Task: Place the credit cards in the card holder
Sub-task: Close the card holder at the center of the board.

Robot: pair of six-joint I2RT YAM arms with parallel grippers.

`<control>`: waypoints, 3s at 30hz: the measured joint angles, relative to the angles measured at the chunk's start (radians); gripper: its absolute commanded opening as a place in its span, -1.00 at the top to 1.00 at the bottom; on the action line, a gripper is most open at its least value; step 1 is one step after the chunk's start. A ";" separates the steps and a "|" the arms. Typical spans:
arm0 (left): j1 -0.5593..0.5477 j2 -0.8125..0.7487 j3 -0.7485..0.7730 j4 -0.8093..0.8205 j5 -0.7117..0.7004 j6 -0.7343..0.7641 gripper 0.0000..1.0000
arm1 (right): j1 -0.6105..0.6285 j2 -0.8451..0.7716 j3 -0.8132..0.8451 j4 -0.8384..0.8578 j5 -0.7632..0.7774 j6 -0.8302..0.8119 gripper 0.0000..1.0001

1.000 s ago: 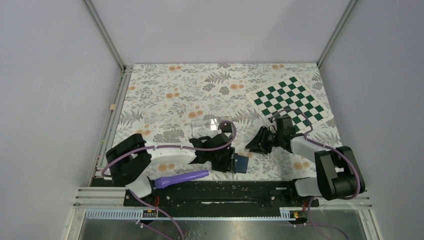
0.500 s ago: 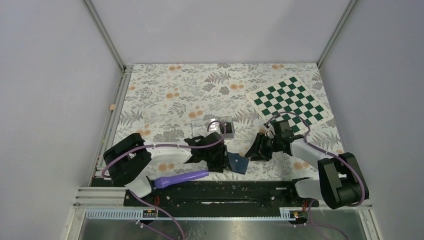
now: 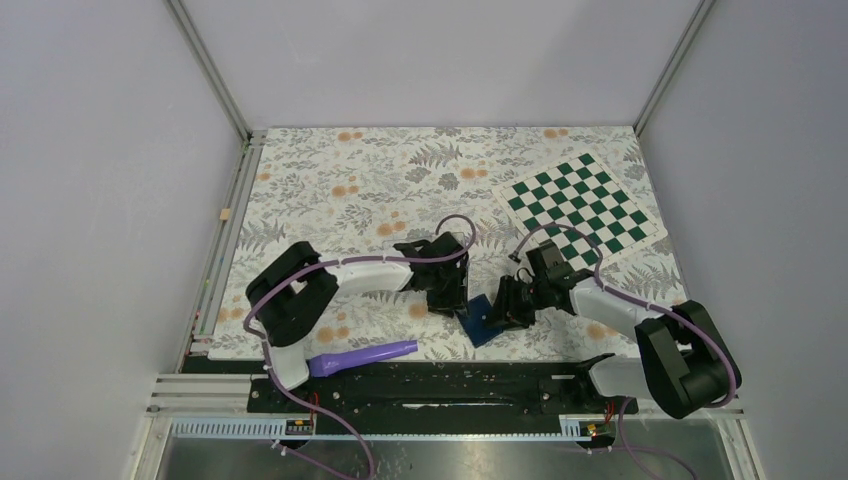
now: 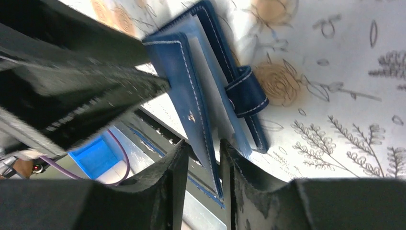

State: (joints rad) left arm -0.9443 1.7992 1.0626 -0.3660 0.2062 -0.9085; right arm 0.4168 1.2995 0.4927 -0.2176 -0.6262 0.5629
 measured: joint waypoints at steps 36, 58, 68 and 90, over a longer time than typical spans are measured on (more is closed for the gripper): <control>-0.048 -0.271 -0.203 0.071 0.013 0.071 -0.30 | 0.086 -0.095 -0.014 0.087 0.120 0.303 -0.33; -0.011 -0.061 -0.091 0.100 -0.036 -0.013 0.10 | -0.158 0.081 -0.099 0.246 0.003 0.283 0.28; -0.003 -0.010 -0.045 0.083 -0.033 -0.025 0.61 | -0.165 0.150 -0.159 0.473 -0.036 0.405 0.47; 0.008 0.055 0.037 -0.014 0.014 -0.027 0.96 | -0.180 0.340 -0.191 0.897 -0.057 0.598 1.00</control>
State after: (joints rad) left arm -0.9363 1.8545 1.1000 -0.3801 0.2207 -0.9360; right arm 0.2363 1.6394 0.3016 0.6796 -0.6834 1.1606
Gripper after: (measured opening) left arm 0.140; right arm 0.018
